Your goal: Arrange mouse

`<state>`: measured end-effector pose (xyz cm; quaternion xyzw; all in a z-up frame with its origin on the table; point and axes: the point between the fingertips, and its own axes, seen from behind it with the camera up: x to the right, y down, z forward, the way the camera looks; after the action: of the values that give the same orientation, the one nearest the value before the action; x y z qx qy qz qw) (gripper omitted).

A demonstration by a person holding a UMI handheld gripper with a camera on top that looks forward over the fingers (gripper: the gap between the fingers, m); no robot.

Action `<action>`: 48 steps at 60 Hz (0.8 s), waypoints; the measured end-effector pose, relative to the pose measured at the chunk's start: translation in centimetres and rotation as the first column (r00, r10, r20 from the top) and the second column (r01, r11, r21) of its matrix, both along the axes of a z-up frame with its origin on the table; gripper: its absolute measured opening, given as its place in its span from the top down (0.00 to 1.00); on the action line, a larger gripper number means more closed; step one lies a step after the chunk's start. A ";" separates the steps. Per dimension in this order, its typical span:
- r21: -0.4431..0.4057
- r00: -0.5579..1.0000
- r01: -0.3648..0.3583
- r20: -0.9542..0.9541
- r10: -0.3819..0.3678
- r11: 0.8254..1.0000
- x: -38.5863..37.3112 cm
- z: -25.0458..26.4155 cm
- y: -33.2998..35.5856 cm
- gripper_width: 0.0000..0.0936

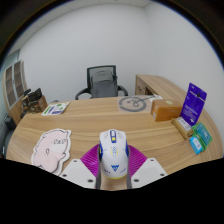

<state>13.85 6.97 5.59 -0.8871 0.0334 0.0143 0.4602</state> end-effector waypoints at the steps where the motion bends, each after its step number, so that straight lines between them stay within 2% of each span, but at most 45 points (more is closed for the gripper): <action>1: 0.008 1.000 -0.003 -0.004 0.003 1.000 -1.7 0.4 0.5 0.64; 7: 0.016 0.999 -0.020 -0.032 0.021 1.000 -12.3 0.9 3.2 0.64; 15: -0.074 0.998 -0.032 -0.054 0.028 0.997 -22.8 -2.8 5.3 0.64; 22: -0.097 1.000 -0.011 -0.027 0.009 0.995 -26.1 -4.0 6.4 0.64; 27: -0.159 1.000 0.016 -0.016 -0.019 0.987 -26.2 -6.2 5.9 0.63; 29: -0.131 1.000 0.011 0.006 -0.010 0.991 -26.2 -6.0 6.2 0.62; 32: -0.138 1.000 0.004 0.031 0.000 0.990 -26.3 -6.3 6.0 0.60; 39: -0.183 1.000 -0.001 0.030 0.007 0.983 -26.3 -6.4 5.9 0.43; 42: -0.233 1.000 -0.004 0.025 0.011 0.972 -26.3 -6.8 5.0 0.22; 44: -0.235 1.000 -0.008 0.023 0.014 0.972 -26.4 -6.6 4.5 0.08; 48: -0.192 0.998 -0.044 0.024 0.050 0.980 -27.5 -4.6 3.3 0.11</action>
<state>-13.68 10.30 1.03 -0.9279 0.0072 0.0093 0.3727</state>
